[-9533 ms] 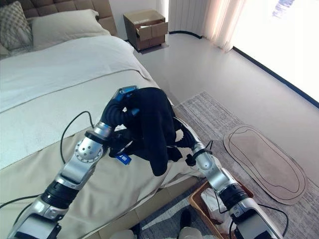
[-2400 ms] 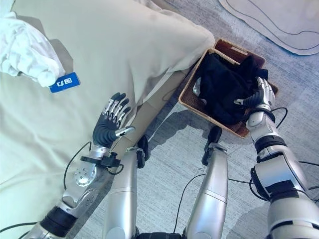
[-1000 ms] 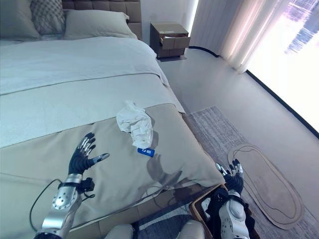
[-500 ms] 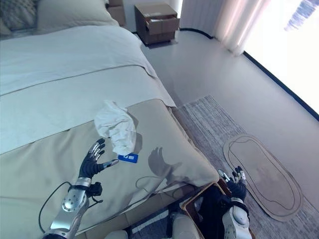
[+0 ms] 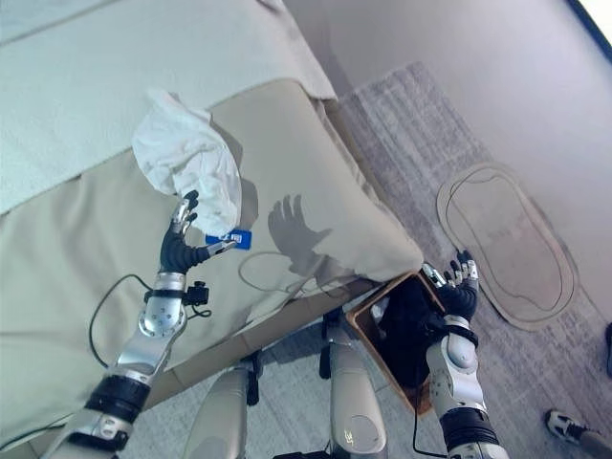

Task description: Pick up clothes into the bucket

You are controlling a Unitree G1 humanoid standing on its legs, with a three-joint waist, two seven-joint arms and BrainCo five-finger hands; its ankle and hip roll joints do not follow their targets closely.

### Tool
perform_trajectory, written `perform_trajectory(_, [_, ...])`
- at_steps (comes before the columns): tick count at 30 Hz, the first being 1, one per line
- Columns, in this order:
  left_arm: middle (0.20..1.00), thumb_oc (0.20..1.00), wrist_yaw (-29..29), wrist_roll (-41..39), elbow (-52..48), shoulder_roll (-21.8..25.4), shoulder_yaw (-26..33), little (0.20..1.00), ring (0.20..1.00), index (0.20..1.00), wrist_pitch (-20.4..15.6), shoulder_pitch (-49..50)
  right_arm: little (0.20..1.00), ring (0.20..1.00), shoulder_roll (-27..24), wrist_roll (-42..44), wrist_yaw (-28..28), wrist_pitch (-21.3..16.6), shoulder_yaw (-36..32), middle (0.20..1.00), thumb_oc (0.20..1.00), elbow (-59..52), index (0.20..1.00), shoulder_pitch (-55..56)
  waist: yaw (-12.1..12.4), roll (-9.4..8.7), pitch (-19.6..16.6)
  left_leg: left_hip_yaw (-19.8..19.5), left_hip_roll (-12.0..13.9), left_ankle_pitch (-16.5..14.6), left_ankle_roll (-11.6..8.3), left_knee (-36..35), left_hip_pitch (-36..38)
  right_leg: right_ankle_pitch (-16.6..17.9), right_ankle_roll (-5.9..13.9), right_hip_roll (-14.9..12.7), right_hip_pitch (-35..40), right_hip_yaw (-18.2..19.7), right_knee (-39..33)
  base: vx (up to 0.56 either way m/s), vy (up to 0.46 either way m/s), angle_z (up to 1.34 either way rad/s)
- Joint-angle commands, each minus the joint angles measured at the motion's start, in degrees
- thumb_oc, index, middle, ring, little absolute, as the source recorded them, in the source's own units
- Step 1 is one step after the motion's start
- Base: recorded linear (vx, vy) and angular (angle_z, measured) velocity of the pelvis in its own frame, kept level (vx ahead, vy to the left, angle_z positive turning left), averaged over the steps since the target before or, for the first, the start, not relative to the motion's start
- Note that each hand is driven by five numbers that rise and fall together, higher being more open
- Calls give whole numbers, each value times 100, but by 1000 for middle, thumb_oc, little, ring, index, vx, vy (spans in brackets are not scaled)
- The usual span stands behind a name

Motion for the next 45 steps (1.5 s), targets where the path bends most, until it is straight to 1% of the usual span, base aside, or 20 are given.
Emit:
perform_trajectory(1, [1000,1000,477,509,175,143,104,1000,1000,1000,-36,-316,1000,1000,-291,-66,-138,-339,109,1000,1000,-375,1000,-31,-5,91,-91,-20,302,706,-94,-402,-246,-198,248,-288,39,166,819,-47,40,-26])
perform_trajectory(3, [1000,1000,794,840,338,271,122,1000,1000,1000,147,-628,1000,1000,-318,-76,-153,-343,194,1000,1000,-415,1000,-127,-31,55,94,10,266,641,-72,-176,-483,-181,264,-338,-130,172,894,-55,49,-1])
perform_trajectory(6, [1000,1000,1264,1351,663,499,83,1000,1000,1000,496,-1066,1000,1000,-337,-121,-208,-362,283,1000,1000,-466,1000,-162,-126,31,95,28,228,619,-73,-41,-858,-153,284,-410,-428,142,933,-40,34,-2])
perform_trajectory(7, [1000,1000,1419,1543,795,588,77,1000,1000,1000,601,-1209,1000,1000,-348,-142,-213,-377,305,1000,1000,-503,1000,-158,-146,37,95,21,240,565,-82,11,-951,-192,293,-405,-493,151,954,-6,16,-6])
perform_trajectory(9, [1000,1000,1712,1982,979,867,0,1000,1000,1000,860,-1527,1000,1000,-374,-143,-201,-411,372,1000,1000,-534,1000,-190,-193,33,95,16,219,556,-84,46,-1124,-155,315,-430,-657,147,949,-19,17,-6])
perform_trajectory(10, [1000,1000,1761,2078,1093,937,-35,1000,1000,1000,937,-1640,1000,1000,-380,-136,-204,-431,405,1000,1000,-534,1000,-222,-225,22,95,12,196,619,-79,25,-1208,-97,322,-454,-736,148,921,-9,14,-11])
perform_trajectory(11, [1000,1000,1791,2237,1145,1028,-70,1000,1000,1000,1039,-1730,1000,1000,-403,-135,-190,-445,422,1000,1000,-552,1000,-219,-224,30,95,10,204,557,-83,79,-1246,-136,326,-440,-770,150,953,-4,14,-12])
perform_trajectory(15, [1000,1000,1972,2663,1638,1251,-287,1000,1000,1000,1366,-2170,1000,1000,-439,-147,-113,-480,505,1000,1000,-579,1000,-260,-300,7,95,17,193,538,-85,110,-1381,-115,337,-451,-895,159,928,1,11,6])
perform_trajectory(16, [1000,1000,2065,2797,1877,1352,-397,1000,1000,1000,1498,-2409,1000,1000,-485,-146,-84,-496,557,1000,1000,-595,1000,-295,-344,-11,95,9,203,540,-93,128,-1446,-93,344,-446,-954,165,915,0,0,0])
perform_trajectory(17, [1000,1000,2070,2795,1888,1351,-406,1000,1000,1000,1495,-2422,1000,1000,-483,-146,-84,-496,553,1000,1000,-594,1000,-297,-341,-12,95,9,203,540,-93,130,-1452,-93,344,-446,-958,165,916,2,-3,-14])
perform_trajectory(19, [1000,1000,2144,2945,2128,1456,-547,1000,1000,1000,1621,-2643,1000,1000,-500,-116,-47,-523,579,1000,1000,-606,1000,-306,-374,-32,95,-1,202,532,-93,171,-1502,-89,348,-435,-996,160,926,0,0,0])
perform_trajectory(24, [1000,1000,2182,3105,2460,1620,-673,1000,1000,1000,1811,-2864,1000,1000,-521,-75,14,-578,599,1000,1000,-617,1000,-259,-436,-79,95,-15,208,480,-89,301,-1585,-91,349,-411,-1049,177,960,1,-1,1])
perform_trajectory(27, [1000,1000,2164,3154,2978,1721,-880,1000,1000,1000,1994,-3111,1000,1000,-565,-29,52,-598,632,1000,1000,-630,1000,-282,-477,-117,95,-14,206,469,-83,345,-1649,-71,354,-387,-1098,195,945,0,0,0])
perform_trajectory(30, [1000,1000,1953,3170,3545,1763,-1170,1000,1000,1000,2153,-3394,1000,1000,-593,-19,68,-590,670,1000,1000,-607,1000,-326,-533,-153,95,0,199,471,-76,378,-1715,-26,366,-372,-1161,224,925,0,0,0])
perform_trajectory(32, [1000,1000,1809,3197,3725,1775,-1314,1000,1000,1000,2174,-3515,1000,1000,-600,-23,71,-577,686,1000,1000,-600,1000,-339,-563,-173,95,3,204,471,-72,411,-1760,-10,371,-366,-1199,231,934,-2,5,-7])
perform_trajectory(35, [1000,1000,1742,3180,4003,1753,-1518,1000,1000,1000,2140,-3736,1000,1000,-620,-11,90,-583,710,1000,1000,-585,1000,-396,-597,-196,95,21,205,470,-70,447,-1815,12,371,-363,-1250,250,937,-9,25,-17])
perform_trajectory(38, [1000,1000,1653,3138,4504,1738,-1801,1000,1000,1000,2145,-4064,1000,1000,-663,39,145,-593,813,1000,1000,-623,1000,-546,-671,-248,95,24,216,471,-77,493,-1897,65,391,-360,-1309,279,924,-19,31,13])
perform_trajectory(44, [1000,1000,1234,3233,4842,1624,-2092,1000,1000,1000,2167,-4220,1000,1000,-711,34,159,-558,805,1000,1000,-657,1000,-579,-744,-275,95,59,220,444,-55,548,-1948,112,423,-374,-1344,306,896,0,25,-10])
perform_trajectory(45, [881,881,1165,3220,4854,1588,-2098,881,881,881,2157,-4217,1000,1000,-703,23,153,-550,789,1000,1000,-638,1000,-593,-749,-275,95,67,218,437,-50,555,-1944,114,425,-375,-1339,315,895,8,51,-19])
